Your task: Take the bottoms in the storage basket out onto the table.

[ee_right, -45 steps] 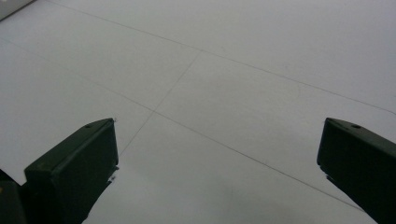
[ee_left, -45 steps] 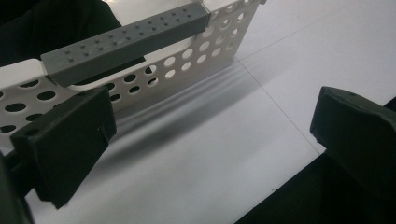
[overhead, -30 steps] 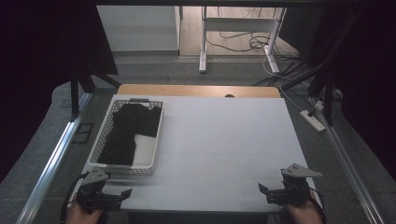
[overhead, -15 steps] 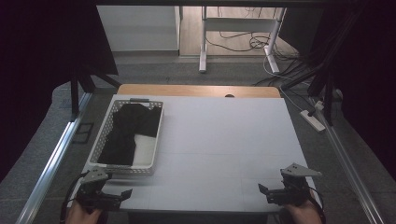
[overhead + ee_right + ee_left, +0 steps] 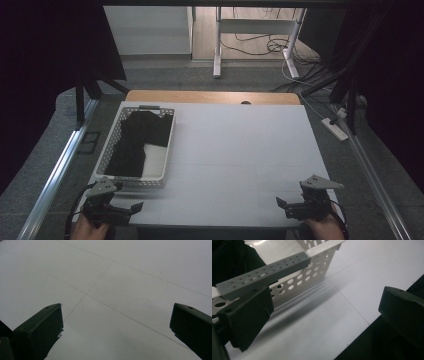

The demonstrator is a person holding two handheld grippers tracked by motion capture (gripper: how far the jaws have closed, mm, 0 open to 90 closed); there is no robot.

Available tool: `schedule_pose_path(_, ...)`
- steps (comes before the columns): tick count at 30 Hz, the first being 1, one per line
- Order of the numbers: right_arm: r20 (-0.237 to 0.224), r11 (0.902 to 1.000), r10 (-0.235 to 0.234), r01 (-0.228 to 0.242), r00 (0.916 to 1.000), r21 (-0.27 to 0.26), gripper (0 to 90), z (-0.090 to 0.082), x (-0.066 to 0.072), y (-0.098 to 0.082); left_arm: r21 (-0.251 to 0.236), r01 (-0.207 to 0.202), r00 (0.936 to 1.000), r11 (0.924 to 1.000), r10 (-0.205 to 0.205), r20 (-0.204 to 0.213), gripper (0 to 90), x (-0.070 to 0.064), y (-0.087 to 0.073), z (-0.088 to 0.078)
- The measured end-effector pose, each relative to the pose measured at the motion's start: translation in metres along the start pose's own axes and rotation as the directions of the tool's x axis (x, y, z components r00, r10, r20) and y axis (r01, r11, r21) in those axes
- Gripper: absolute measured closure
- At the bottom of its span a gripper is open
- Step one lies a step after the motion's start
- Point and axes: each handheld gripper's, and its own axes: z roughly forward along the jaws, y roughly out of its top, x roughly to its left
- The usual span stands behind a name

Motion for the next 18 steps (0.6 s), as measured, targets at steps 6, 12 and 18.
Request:
schedule_pose_path(6, 0.002, 1.0, -0.001, 0.001, 1.0, 0.006, 0.0, 0.0, 0.0, 0.0, 0.005, 0.003, 1.0, 1.0, -0.003, -0.008, 0.0, 0.0, 0.004, -0.001)
schedule_pose_path(12, 0.005, 1.0, 0.004, -0.004, 1.0, 0.009, 0.0, 0.001, 0.0, 0.0, 0.002, 0.004, 1.0, 1.0, -0.004, 0.002, 0.0, 0.005, 0.006, -0.002)
schedule_pose_path(18, 0.003, 0.9999, 0.01, -0.01, 1.0, 0.007, 0.0, 0.001, -0.001, 0.0, 0.0, -0.031, 0.9993, 0.9995, 0.031, -0.021, 0.0, 0.009, 0.012, -0.003)
